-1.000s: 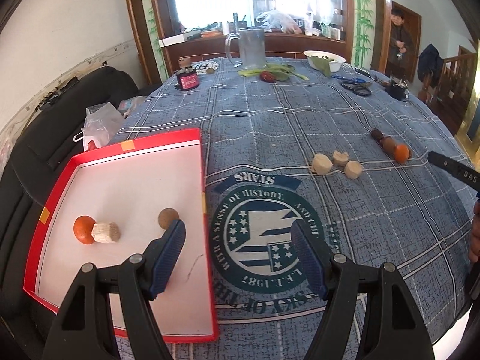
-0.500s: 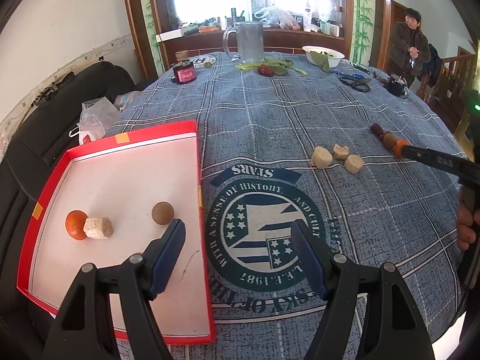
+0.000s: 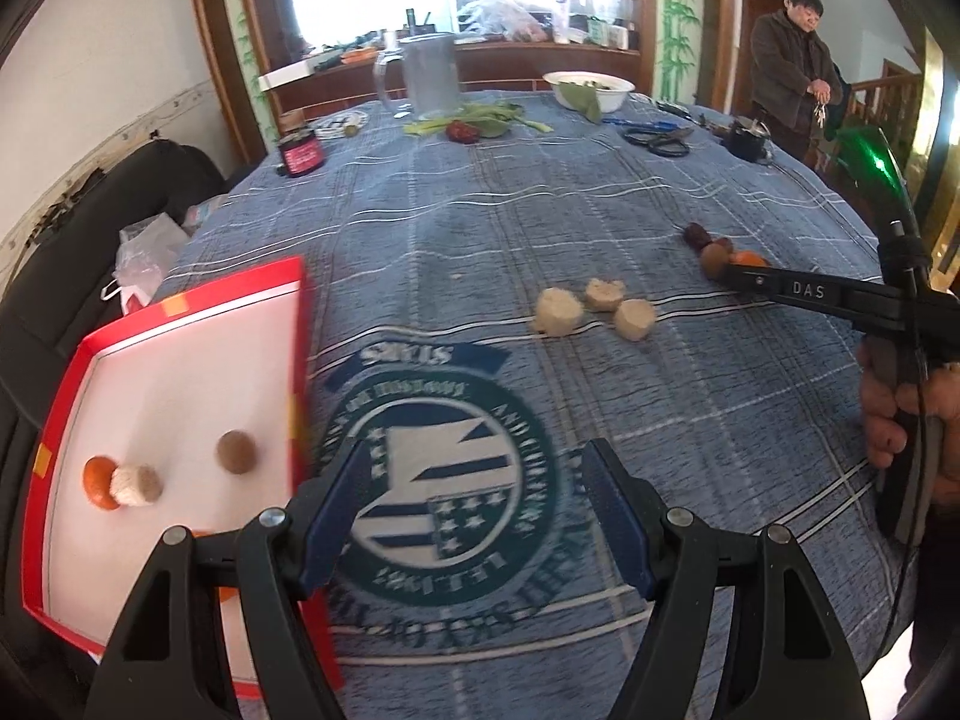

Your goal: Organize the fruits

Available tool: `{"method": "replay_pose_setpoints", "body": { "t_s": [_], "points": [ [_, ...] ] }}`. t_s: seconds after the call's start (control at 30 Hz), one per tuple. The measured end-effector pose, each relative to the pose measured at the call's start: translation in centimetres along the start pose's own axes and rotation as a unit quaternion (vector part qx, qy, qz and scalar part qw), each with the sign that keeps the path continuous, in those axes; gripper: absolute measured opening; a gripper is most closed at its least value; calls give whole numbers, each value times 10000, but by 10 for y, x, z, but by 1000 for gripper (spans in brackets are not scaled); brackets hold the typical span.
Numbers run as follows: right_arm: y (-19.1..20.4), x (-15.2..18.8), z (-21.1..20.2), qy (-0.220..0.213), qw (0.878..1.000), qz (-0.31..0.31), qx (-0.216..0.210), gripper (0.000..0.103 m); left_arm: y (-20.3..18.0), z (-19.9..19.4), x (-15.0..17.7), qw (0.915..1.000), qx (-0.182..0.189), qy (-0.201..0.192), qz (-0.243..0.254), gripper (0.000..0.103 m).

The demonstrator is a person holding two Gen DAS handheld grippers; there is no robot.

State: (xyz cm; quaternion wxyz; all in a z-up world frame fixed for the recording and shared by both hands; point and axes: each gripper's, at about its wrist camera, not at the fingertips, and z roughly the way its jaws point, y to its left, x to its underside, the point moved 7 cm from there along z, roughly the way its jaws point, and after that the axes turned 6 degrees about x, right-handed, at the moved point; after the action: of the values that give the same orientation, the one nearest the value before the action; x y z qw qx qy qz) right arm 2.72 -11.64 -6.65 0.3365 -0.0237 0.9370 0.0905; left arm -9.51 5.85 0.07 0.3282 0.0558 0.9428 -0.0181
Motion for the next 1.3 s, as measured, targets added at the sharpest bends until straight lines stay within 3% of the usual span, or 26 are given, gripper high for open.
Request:
{"method": "replay_pose_setpoints", "body": {
  "t_s": [0.13, 0.37, 0.53, 0.7, 1.0, 1.3],
  "points": [
    [-4, -1, -5, -28, 9999, 128, -89, 29, -17, 7, -12, 9998, 168, -17, 105, 73],
    [-17, -11, -27, -474, 9973, 527, -196, 29, -42, 27, -29, 9987, 469, 82, 160, 72],
    [-23, -14, -35, -645, 9955, 671, -197, 29, -57, 47, -40, 9977, 638, 202, 86, 60],
    [-26, -15, -39, -692, 9943, 759, -287, 30, -62, 70, -43, 9976, 586, 379, 32, 40],
    [-23, -14, -37, -661, 9949, 694, -312, 30, -66, 86, -49, 9977, 610, 284, 68, 24],
    [-24, -15, -36, -729, 9951, 645, -187, 29, -61, 69, -47, 9990, 374, -54, 219, 23]
  ]
}}
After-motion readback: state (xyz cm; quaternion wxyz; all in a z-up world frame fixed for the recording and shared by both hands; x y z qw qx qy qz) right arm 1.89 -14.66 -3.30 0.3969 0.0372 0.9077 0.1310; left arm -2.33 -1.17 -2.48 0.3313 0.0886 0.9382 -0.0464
